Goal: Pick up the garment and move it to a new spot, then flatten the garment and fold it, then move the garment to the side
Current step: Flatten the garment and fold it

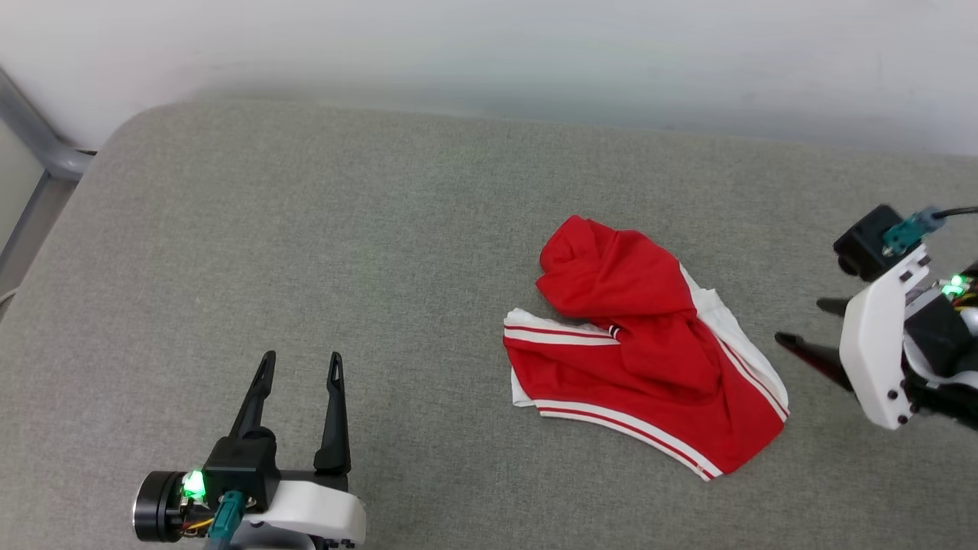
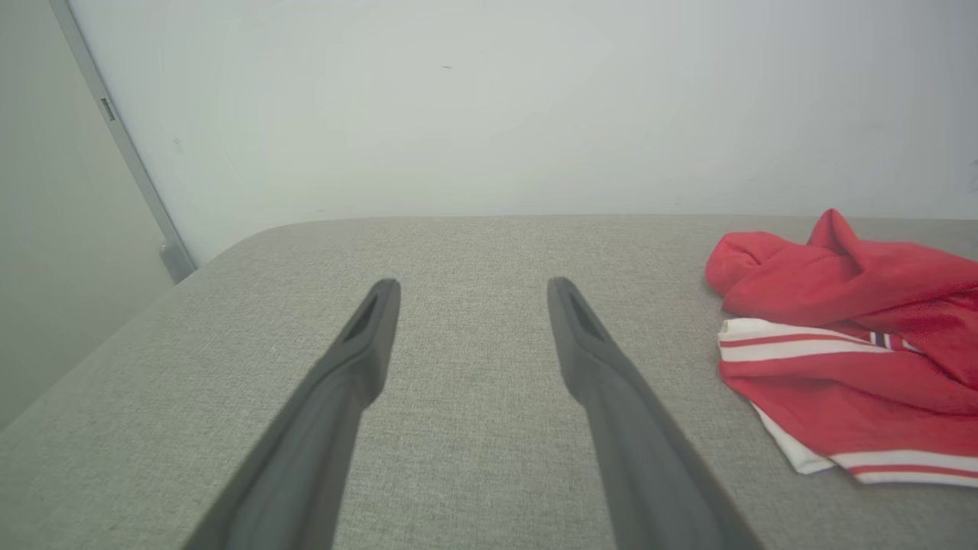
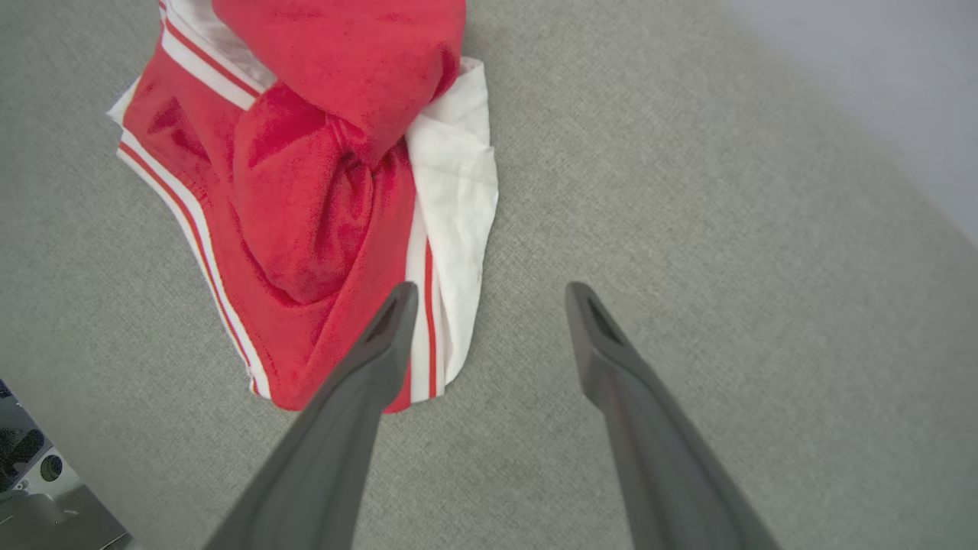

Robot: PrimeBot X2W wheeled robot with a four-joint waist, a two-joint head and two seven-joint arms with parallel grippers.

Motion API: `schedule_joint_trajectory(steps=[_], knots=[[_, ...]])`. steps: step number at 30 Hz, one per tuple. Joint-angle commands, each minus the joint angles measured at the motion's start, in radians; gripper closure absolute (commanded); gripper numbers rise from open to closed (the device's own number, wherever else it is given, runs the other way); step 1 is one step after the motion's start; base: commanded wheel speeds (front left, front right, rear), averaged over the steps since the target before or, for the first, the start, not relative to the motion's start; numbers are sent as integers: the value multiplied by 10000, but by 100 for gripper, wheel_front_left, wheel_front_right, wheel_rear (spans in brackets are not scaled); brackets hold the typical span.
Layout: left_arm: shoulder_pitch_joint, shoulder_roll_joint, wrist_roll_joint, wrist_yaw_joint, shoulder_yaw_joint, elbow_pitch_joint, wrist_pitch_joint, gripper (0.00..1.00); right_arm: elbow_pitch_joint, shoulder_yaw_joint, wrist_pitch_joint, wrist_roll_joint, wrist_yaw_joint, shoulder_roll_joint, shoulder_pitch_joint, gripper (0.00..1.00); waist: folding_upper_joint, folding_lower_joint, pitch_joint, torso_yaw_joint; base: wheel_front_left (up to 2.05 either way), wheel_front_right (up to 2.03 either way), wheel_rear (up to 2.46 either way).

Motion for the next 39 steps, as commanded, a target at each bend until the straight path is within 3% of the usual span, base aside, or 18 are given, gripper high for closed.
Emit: schedule_joint_trajectory(steps=[1, 10, 18, 19, 20, 29, 39], knots=[[-97, -10, 19, -28, -29, -57, -26, 0, 43, 39, 165, -30, -14, 101, 194, 0, 0, 1, 128, 74, 0, 0, 0], [-558, -9, -73, 22, -228, -87, -26, 0, 1578, 319, 704, -523, -14, 846, 291, 0, 0, 1, 903, 454, 0, 0, 0], [-751, -11, -159, 114, -294, 4, -26, 0, 2808, 1210, 378, -559, -10, 1672, 580, 0, 0, 1, 1197, 538, 0, 0, 0], [-754, -11, -156, 131, -280, 14, -26, 0, 2851, 1265, 253, -492, -8, 1739, 597, 58, 0, 1, 1179, 516, 0, 0, 0], [-742, -11, -152, 145, -261, 44, -26, 0, 2842, 1302, 78, -431, -8, 1801, 602, 100, 0, 1, 1135, 482, 0, 0, 0], [-422, -6, -55, 42, -90, 194, -26, 0, 2569, 908, -1950, -331, -11, 1606, 380, 100, 0, 1, 311, 98, 0, 0, 0], [291, 40, -7, -1, 143, 138, -26, 0, 1263, -875, -3814, 281, -13, 1012, 1915, 100, 0, 1, -717, -496, 0, 0, 0]])
